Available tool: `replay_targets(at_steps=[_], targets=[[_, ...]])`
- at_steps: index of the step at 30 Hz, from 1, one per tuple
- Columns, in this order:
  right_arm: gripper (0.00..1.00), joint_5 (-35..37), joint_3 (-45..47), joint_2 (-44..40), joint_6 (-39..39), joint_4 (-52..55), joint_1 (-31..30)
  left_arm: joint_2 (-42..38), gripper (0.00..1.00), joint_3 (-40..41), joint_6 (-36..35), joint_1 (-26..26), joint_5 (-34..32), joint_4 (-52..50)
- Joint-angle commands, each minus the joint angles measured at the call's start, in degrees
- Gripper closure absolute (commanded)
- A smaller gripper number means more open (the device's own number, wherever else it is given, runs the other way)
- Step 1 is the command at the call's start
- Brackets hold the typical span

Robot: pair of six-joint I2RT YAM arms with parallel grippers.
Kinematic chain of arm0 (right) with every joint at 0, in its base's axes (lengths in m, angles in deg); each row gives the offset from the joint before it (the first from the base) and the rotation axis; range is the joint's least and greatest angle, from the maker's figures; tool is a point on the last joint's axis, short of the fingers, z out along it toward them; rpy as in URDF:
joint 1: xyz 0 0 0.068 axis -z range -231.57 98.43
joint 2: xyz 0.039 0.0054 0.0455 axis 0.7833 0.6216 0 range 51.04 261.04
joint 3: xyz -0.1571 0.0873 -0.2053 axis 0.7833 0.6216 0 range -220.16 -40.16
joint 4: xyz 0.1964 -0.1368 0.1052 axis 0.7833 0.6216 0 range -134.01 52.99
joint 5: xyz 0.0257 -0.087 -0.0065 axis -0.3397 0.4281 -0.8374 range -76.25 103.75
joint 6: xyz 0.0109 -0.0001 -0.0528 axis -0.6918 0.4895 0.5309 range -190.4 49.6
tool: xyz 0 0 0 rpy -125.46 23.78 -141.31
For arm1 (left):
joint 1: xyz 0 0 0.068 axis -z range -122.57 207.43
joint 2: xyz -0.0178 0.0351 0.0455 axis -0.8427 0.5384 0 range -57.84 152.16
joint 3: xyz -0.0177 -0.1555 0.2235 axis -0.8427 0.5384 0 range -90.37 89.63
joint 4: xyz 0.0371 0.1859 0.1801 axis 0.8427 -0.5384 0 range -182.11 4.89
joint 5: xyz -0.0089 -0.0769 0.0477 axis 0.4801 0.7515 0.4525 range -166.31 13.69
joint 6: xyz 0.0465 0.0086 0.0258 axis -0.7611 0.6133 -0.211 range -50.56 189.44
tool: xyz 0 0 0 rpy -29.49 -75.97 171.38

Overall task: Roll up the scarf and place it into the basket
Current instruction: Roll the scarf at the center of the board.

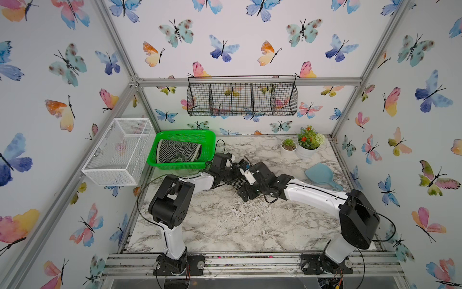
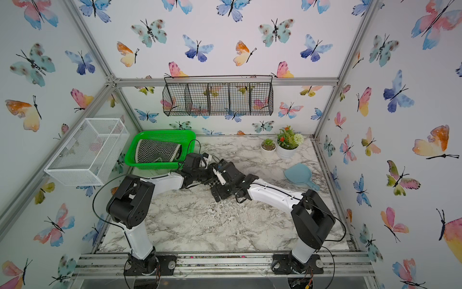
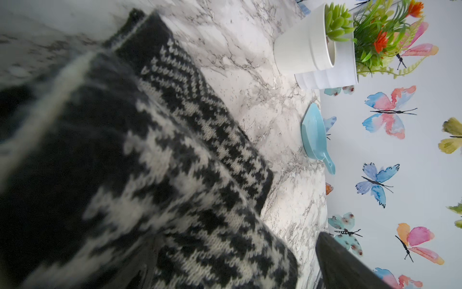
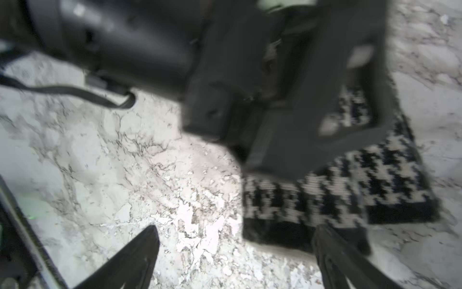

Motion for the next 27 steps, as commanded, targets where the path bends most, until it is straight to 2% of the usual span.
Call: replay_targets(at_steps=[1, 5, 10, 15, 18, 19, 22, 27], targets=[[0.02, 17.7, -1.7, 2.3, 1.3, 4.5, -2.7, 2.3, 0.01, -1.4, 0.0, -0.8, 1.4, -2.2], [0.02, 20.8, -2.9, 6.1, 1.2, 5.7, -4.1, 2.8, 0.01, -1.5, 0.7, -1.0, 2.7, -1.6], [0.02, 29.9, -5.6, 13.0, -0.6, 9.6, -5.7, 2.6, 0.01, -1.4, 1.2, -1.1, 3.9, -1.0], [0.0, 31.7, -5.0, 15.9, -0.4, 8.3, -5.7, 2.3, 0.01, -0.9, 1.5, -1.1, 5.1, -0.2], [0.05, 33.4, -5.7, 18.3, -0.2, 8.4, -5.7, 2.4, 0.01, -0.5, 2.0, -1.2, 6.3, 0.6], [0.11, 33.7, -6.0, 19.1, -0.2, 8.5, -5.7, 2.4, 0.01, -0.2, 2.2, -1.2, 6.7, 0.9], [0.49, 33.8, -5.7, 20.4, 0.1, 7.2, -5.7, 2.0, 0.01, 1.0, 3.5, -1.4, 8.2, 3.0], [0.8, 33.1, -4.5, 18.7, -0.5, 4.8, -5.6, 1.2, 0.01, 2.7, 5.1, -2.0, 9.7, 4.9]])
